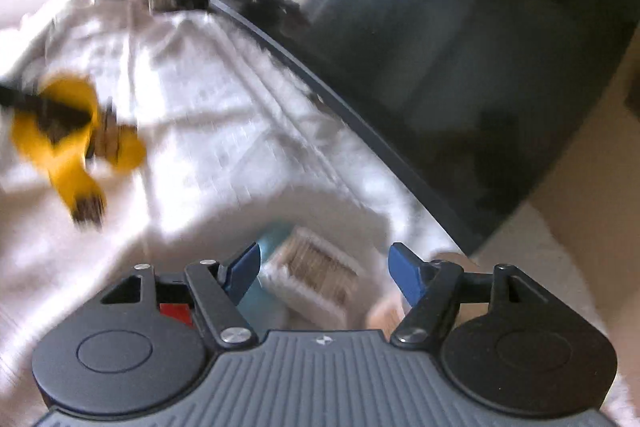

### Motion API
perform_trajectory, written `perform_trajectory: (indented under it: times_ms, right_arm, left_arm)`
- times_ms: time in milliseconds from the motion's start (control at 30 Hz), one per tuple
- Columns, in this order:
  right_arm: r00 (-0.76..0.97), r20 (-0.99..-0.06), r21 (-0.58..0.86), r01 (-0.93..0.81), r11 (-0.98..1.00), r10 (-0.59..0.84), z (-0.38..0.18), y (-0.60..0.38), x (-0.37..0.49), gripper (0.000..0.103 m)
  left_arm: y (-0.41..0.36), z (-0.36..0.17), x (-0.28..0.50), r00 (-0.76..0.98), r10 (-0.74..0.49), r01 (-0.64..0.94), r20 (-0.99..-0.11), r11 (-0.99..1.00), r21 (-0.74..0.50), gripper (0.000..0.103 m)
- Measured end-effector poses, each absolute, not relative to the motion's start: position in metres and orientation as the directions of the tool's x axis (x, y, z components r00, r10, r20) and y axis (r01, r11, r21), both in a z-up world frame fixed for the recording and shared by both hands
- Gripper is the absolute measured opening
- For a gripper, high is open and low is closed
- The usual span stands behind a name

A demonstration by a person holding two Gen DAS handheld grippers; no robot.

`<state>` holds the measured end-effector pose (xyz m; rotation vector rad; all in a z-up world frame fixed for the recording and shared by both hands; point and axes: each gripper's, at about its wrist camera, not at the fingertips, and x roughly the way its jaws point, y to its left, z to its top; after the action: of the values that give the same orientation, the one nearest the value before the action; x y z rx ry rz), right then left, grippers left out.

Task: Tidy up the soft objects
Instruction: 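Grasp the cotton swab bundle with the right gripper while the left gripper holds the yellow toy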

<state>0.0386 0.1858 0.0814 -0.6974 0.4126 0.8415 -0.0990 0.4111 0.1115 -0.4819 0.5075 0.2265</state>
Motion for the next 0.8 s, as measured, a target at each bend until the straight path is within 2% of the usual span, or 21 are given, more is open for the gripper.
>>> perform_trajectory:
  times_ms: [167,200,267,400,633,733,800]
  right_arm:
    - [0.652,-0.598,-0.478,-0.757,0.445,0.467,0.055,0.177,0.029,0.070]
    - [0.655,-0.601,-0.488,-0.754,0.438,0.458,0.051,0.176,0.028,0.068]
    - [0.664,-0.611,-0.521,-0.747,0.413,0.430,0.042,0.179,0.030,0.057]
    - [0.642,-0.643,-0.531,-0.767,0.361,0.418,0.024,0.195,0.044,0.057]
    - [0.655,-0.626,-0.584,-0.753,0.303,0.423,0.005,0.232,0.063,0.056]
    - [0.614,-0.659,-0.532,-0.789,0.308,0.435,0.013,0.233,0.065,0.028]
    - [0.619,-0.631,-0.511,-0.785,0.350,0.468,0.024,0.223,0.058,0.025]
  left_arm:
    - [0.407,0.108,-0.099,0.852,0.061,-0.301,-0.520,0.869,-0.392,0.010]
    - [0.406,0.107,-0.100,0.851,0.058,-0.301,-0.522,0.869,-0.393,0.010]
    - [0.404,0.105,-0.101,0.847,0.057,-0.305,-0.529,0.867,-0.395,0.010]
    - [0.400,0.102,-0.105,0.837,0.058,-0.318,-0.544,0.861,-0.398,0.010]
    - [0.388,0.106,-0.113,0.824,0.053,-0.321,-0.563,0.865,-0.387,0.010]
    - [0.381,0.111,-0.113,0.822,0.056,-0.314,-0.567,0.875,-0.369,0.010]
    - [0.375,0.116,-0.112,0.822,0.059,-0.302,-0.567,0.889,-0.345,0.010]
